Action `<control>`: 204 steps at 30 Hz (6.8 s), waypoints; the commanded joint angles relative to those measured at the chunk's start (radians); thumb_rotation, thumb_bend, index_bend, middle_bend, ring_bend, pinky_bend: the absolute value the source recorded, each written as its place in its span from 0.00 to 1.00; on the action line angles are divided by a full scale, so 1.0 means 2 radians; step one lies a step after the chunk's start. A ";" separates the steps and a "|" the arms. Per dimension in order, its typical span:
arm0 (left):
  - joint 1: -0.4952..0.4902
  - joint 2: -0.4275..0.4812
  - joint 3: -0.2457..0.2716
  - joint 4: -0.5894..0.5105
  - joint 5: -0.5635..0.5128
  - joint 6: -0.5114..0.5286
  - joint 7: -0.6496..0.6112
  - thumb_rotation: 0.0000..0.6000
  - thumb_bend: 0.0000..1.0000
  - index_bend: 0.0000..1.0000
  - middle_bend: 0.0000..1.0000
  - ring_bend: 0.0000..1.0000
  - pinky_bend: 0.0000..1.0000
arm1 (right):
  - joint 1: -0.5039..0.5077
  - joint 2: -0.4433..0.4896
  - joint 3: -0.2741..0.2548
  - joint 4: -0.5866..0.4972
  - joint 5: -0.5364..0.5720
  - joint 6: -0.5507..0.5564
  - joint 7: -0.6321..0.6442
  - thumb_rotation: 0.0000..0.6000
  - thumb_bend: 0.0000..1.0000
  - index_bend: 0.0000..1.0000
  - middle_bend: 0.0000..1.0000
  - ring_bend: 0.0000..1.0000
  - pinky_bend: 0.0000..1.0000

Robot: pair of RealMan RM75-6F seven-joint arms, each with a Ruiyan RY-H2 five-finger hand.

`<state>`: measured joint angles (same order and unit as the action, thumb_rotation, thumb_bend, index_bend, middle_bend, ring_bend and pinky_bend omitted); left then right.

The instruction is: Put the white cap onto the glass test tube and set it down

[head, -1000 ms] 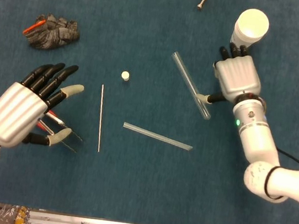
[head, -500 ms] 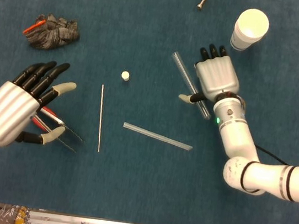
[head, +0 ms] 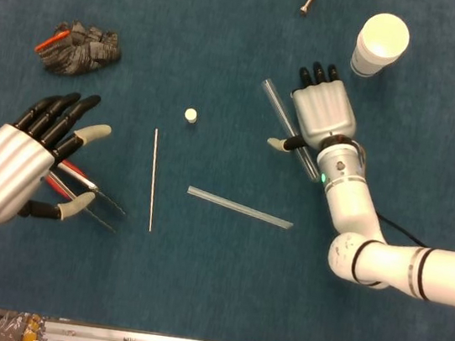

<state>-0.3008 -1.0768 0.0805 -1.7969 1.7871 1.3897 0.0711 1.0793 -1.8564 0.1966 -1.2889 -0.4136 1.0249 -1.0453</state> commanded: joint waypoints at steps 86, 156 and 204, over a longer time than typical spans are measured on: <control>0.042 0.026 -0.002 -0.015 0.018 0.039 0.003 0.60 0.26 0.17 0.00 0.00 0.01 | -0.008 -0.026 0.022 -0.067 -0.150 -0.025 0.092 0.71 0.55 0.39 0.10 0.00 0.10; 0.036 0.018 0.000 -0.002 0.043 0.033 -0.017 0.60 0.26 0.17 0.00 0.00 0.01 | -0.042 -0.058 -0.022 -0.079 -0.125 0.084 -0.042 0.80 0.00 0.53 0.16 0.01 0.14; 0.034 0.015 0.000 -0.012 0.040 0.027 0.000 0.60 0.26 0.17 0.00 0.00 0.01 | -0.048 0.022 -0.030 -0.118 -0.085 0.046 -0.066 0.84 0.45 0.53 0.16 0.01 0.16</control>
<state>-0.2325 -1.0477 0.0797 -1.8208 1.8670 1.4430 0.0711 0.9830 -1.8141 0.1380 -1.5217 -0.5867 1.1167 -1.1756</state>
